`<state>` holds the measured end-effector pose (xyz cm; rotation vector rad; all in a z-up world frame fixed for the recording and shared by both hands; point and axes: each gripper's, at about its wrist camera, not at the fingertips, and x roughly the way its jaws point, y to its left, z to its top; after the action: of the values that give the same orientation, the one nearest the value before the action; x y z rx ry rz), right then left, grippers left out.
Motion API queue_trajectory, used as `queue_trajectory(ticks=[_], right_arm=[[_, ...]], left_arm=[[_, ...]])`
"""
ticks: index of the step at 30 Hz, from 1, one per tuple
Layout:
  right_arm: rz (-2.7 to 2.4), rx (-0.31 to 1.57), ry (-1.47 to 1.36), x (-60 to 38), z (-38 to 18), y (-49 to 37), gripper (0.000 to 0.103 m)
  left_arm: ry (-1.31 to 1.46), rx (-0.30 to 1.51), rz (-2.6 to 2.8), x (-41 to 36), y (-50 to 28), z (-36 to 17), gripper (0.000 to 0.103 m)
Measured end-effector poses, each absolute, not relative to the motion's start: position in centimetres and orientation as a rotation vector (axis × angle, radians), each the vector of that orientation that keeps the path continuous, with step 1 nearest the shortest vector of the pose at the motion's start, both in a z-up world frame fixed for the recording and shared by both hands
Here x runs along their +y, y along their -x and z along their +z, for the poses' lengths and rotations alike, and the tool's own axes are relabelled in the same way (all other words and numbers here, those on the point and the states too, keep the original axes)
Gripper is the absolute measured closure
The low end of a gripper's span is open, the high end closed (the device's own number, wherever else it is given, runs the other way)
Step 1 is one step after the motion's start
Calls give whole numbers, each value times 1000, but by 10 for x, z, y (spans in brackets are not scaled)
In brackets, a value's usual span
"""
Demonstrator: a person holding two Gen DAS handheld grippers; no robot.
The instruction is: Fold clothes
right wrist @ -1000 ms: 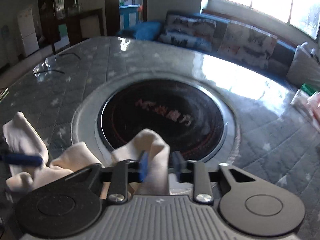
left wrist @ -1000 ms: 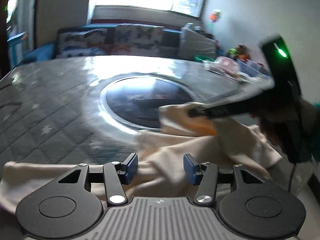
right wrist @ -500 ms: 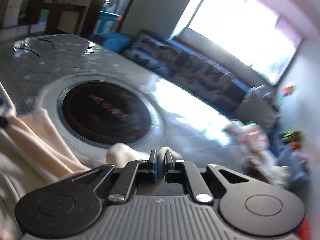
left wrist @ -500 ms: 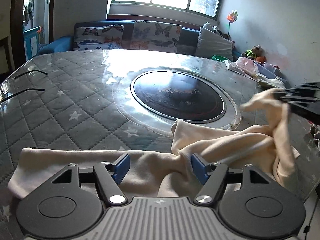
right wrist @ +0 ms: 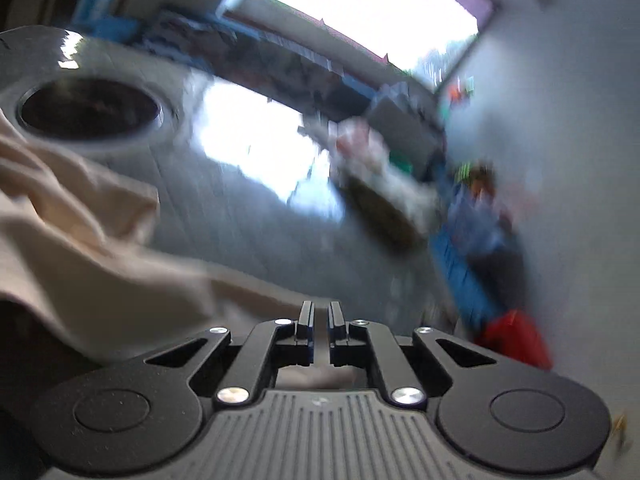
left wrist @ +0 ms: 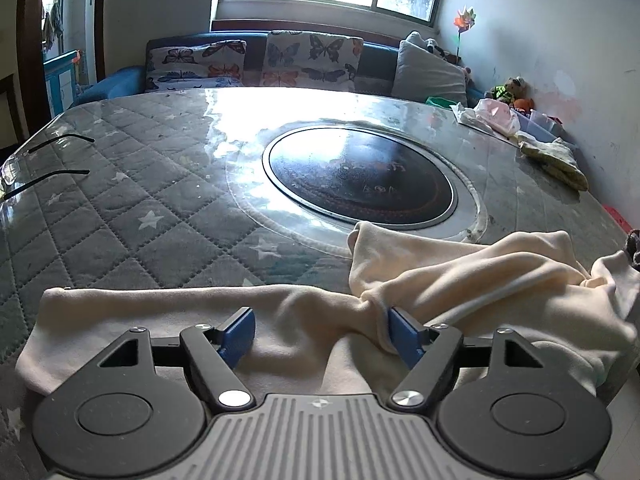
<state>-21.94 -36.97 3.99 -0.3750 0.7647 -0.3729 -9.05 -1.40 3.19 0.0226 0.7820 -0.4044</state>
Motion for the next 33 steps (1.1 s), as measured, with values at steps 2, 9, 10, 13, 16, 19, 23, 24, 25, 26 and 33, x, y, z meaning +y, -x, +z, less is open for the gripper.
queue_trajectory(ticks=[2, 9, 10, 13, 16, 19, 23, 24, 25, 26, 33], right_arm=[[-378, 794, 314, -380, 32, 223, 97], [-205, 699, 113, -374, 66, 199, 80], [-163, 703, 71, -373, 66, 191, 78], [-49, 724, -62, -368, 62, 167, 73], [0, 748, -145, -369, 52, 141, 72], [9, 782, -202, -375, 40, 124, 72], [33, 821, -274, -378, 30, 115, 72], [38, 824, -277, -377, 29, 116, 72], [39, 827, -272, -377, 28, 114, 72], [41, 830, -267, -376, 27, 112, 72], [79, 835, -257, -373, 26, 104, 82]], left_arm=[[-29, 782, -408, -14, 90, 36, 27], [-21, 746, -410, -20, 78, 56, 26], [-18, 742, -411, -22, 74, 58, 26], [-19, 748, -425, -32, 60, 59, 25], [-30, 766, -435, -45, 41, 55, 25], [-30, 801, -451, -56, 24, 47, 27], [-31, 844, -493, -65, 11, 37, 42], [-31, 856, -507, -67, 10, 35, 49], [-31, 867, -521, -69, 8, 32, 53], [-33, 875, -532, -71, 7, 30, 58], [-29, 860, -557, -74, 8, 30, 87]])
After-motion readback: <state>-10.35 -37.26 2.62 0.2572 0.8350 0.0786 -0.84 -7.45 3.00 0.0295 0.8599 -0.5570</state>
